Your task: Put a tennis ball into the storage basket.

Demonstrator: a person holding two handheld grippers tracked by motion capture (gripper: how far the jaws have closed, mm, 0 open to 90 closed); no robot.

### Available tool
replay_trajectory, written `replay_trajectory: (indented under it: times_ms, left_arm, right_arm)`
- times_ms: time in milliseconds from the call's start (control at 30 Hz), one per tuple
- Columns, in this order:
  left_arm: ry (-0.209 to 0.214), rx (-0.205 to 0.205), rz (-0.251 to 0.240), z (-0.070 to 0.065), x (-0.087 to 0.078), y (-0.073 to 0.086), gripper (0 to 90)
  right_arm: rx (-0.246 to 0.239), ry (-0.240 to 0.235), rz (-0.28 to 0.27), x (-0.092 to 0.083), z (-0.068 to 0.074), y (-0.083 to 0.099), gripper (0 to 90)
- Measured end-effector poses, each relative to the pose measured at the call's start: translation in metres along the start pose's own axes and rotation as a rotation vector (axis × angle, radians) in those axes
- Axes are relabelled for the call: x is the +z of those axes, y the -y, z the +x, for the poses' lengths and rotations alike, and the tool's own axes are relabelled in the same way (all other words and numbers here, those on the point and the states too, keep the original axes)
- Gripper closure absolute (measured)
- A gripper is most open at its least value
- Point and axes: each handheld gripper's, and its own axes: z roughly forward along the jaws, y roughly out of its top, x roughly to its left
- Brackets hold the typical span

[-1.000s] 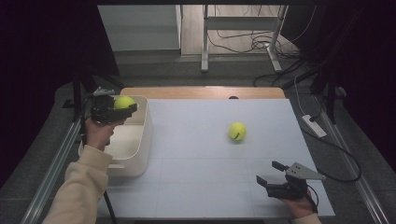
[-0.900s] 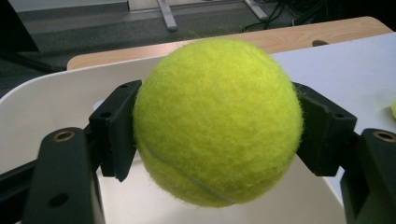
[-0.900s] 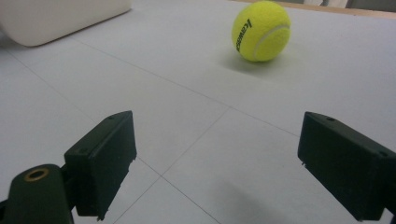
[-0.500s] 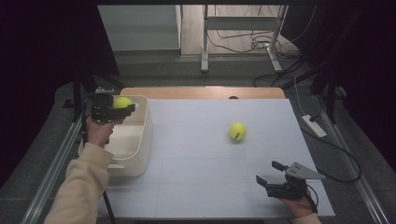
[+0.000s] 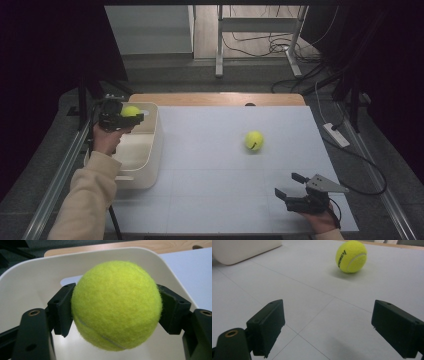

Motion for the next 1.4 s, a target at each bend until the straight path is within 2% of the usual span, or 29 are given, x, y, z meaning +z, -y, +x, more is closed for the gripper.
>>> replay_trajectory:
  times_ms: [100,333,567,633,733,800,867,933,1067,1300,1400]
  left_arm:
    - [-0.011,-0.006,0.027,0.001,0.002,0.001,26.3]
    - [-0.023,-0.015,0.048,0.005,0.004,0.002,26.2]
    - [-0.039,-0.026,0.032,0.008,0.001,0.002,24.3]
    - [-0.037,-0.044,0.006,0.007,-0.001,0.002,17.0]
    - [-0.042,-0.034,-0.022,0.004,-0.006,0.001,11.3]
    - [-0.032,-0.036,-0.030,0.003,-0.008,0.002,11.3]
    - [-0.008,-0.017,-0.031,0.000,-0.011,0.003,11.3]
    - [-0.002,-0.014,-0.036,0.000,-0.012,0.003,11.2]
    - [0.072,-0.015,-0.072,-0.004,-0.017,0.006,10.6]
    - [0.156,0.014,-0.132,-0.013,-0.030,0.009,11.1]
    - [0.208,0.026,-0.159,-0.019,-0.036,0.012,11.3]
  right_arm:
    - [-0.002,0.001,0.004,0.000,0.000,0.000,11.6]
    - [-0.001,0.000,0.004,0.000,0.000,0.000,11.6]
    - [0.001,-0.002,0.000,0.000,0.000,0.000,11.6]
    - [0.001,-0.002,-0.001,0.000,0.000,0.000,11.6]
    - [0.001,-0.002,0.000,0.000,0.000,0.000,11.6]
    - [0.001,-0.002,0.001,0.000,0.000,0.000,11.6]
    - [0.000,-0.001,0.000,0.000,0.000,0.000,11.6]
    - [0.000,-0.001,0.000,0.000,0.000,0.000,11.6]
    - [-0.002,0.002,0.001,0.000,0.000,0.000,11.6]
    - [0.003,0.001,0.000,0.000,0.000,-0.001,11.6]
    - [0.008,0.000,-0.001,0.001,-0.001,-0.001,11.6]
